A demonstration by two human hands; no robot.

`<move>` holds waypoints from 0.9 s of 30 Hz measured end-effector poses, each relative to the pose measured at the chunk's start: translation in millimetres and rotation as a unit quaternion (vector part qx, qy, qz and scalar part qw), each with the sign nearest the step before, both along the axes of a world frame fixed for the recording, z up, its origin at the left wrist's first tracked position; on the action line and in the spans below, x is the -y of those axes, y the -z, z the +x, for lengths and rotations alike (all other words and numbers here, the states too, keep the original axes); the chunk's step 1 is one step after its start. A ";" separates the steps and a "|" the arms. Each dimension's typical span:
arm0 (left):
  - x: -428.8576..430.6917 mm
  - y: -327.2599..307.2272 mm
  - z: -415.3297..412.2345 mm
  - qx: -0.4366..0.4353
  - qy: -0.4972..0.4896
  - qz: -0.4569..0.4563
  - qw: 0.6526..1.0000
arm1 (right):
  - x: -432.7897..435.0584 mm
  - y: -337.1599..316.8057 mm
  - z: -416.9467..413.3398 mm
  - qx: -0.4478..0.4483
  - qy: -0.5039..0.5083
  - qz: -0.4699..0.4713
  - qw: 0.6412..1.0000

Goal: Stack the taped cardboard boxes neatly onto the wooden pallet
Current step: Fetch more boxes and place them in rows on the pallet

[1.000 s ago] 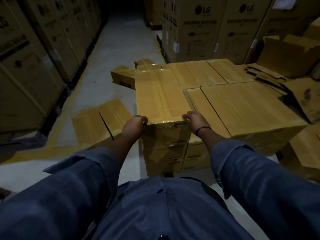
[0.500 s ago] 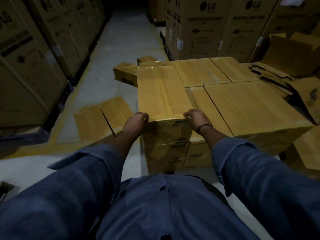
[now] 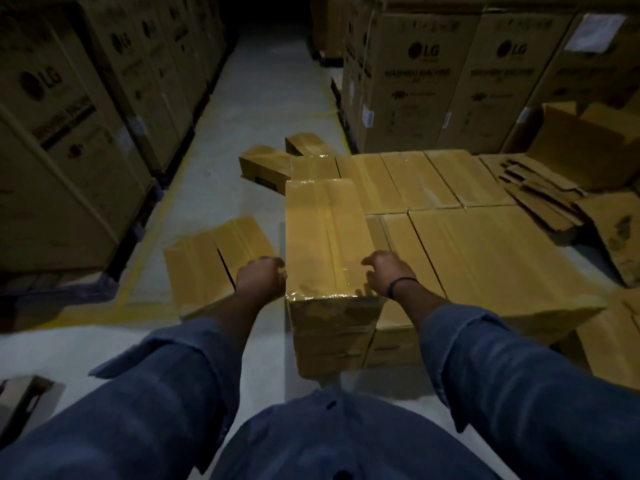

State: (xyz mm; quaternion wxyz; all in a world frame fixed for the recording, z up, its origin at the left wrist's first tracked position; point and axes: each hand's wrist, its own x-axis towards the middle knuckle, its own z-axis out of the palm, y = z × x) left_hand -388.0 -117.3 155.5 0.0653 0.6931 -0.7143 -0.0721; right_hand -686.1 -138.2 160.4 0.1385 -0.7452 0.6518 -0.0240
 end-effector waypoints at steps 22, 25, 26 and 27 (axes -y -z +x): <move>118.7 53.1 62.1 -0.296 -0.215 0.130 0.921 | 150.1 26.5 115.7 0.004 -0.072 0.045 0.996; 173.3 74.5 78.1 -0.336 -0.226 0.165 0.899 | 204.9 38.6 144.4 0.001 -0.063 0.047 0.997; 190.0 79.1 82.9 -0.346 -0.226 0.174 0.894 | 223.2 41.8 153.6 0.000 -0.055 0.050 0.997; 205.1 83.9 87.6 -0.352 -0.224 0.181 0.891 | 240.8 44.4 162.8 -0.003 -0.050 0.053 0.997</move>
